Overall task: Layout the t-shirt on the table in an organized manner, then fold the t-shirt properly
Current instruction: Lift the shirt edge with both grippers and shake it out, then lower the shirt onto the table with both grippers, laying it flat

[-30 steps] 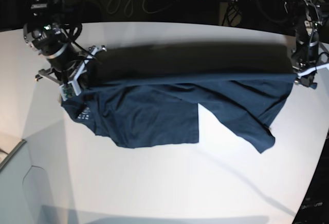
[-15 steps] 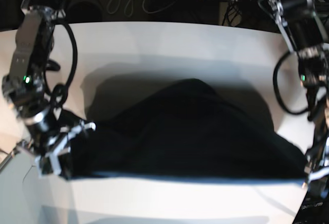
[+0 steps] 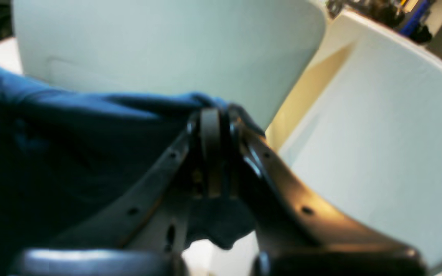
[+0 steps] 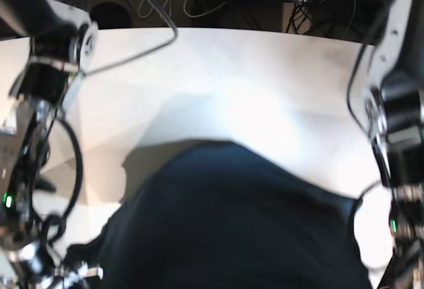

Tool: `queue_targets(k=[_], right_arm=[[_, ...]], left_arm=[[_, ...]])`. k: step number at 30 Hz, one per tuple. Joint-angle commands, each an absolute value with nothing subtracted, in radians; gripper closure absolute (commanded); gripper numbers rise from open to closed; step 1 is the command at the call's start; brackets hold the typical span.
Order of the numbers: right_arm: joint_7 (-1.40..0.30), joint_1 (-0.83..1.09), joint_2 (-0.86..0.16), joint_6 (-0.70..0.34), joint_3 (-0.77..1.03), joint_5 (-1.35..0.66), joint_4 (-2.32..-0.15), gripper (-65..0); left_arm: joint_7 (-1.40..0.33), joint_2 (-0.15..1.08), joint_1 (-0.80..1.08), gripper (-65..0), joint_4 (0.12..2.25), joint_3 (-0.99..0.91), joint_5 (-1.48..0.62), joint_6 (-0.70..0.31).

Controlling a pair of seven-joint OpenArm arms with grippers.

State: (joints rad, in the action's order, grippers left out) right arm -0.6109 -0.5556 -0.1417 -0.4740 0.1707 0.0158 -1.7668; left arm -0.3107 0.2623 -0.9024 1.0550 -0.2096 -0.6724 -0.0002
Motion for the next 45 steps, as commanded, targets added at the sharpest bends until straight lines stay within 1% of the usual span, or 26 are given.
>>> queue_targets(k=[1, 6, 10, 13, 17, 20, 23, 29, 33, 39, 42, 45], right_arm=[[-0.578, -0.624, -0.162, -0.463, 0.177, 0.007, -1.770, 0.0], [-0.579, -0.743, -0.173, -0.463, 0.179, 0.008, -1.748, 0.0], [-0.579, -0.765, -0.188, -0.464, 0.179, 0.047, -1.776, 0.0], [-0.572, -0.717, -0.193, -0.466, 0.180, 0.054, -1.804, 0.0], [-0.567, -0.598, -0.183, -0.466, 0.182, 0.056, -1.865, 0.0], [-0.553, -0.464, -0.159, -0.466, 0.182, 0.054, -1.933, 0.0], [-0.486, -0.321, -0.127, -0.466, 0.182, 0.054, -1.969, 0.0], [-0.288, 0.018, -0.068, -0.466, 0.197, 0.054, -2.006, 0.0], [-0.128, 0.237, -0.015, -0.466, 0.206, 0.054, -2.003, 0.0], [0.059, 0.478, 0.035, -0.466, 0.202, 0.054, -1.986, 0.0], [0.134, 0.561, 0.044, -0.466, 0.202, 0.054, -1.939, 0.0], [0.219, 0.631, 0.044, -0.466, 0.206, 0.054, -1.902, 0.0]], left_arm=[[-0.280, 0.272, -0.984, -0.1, 1.046, -0.200, -0.671, -0.002], [-0.280, 0.271, -1.115, -0.1, 0.981, -0.150, -0.671, -0.004], [-0.289, 0.275, -1.130, -0.1, 1.013, -0.148, -0.677, -0.004], [-0.289, 0.280, -1.098, -0.1, 1.030, -0.148, -0.671, -0.004], [-0.289, 0.303, -1.009, -0.1, 1.070, -0.153, -0.684, -0.004], [-0.289, 0.317, -0.881, -0.1, 1.150, -0.154, -0.684, -0.004], [-0.289, 0.337, -0.728, -0.1, 1.245, -0.189, -0.690, -0.004], [-0.403, 0.334, -0.371, -0.1, 1.449, -0.390, -0.757, -0.004], [-0.407, 0.334, -0.125, -0.1, 1.529, -0.506, -0.854, -0.005], [-0.401, 0.334, 0.160, -0.1, 1.561, -0.604, -1.026, -0.005], [-0.403, 0.318, 0.257, -0.1, 1.557, -0.641, -1.092, -0.005], [-0.404, 0.280, 0.323, -0.1, 1.561, -0.716, -1.102, -0.005]])
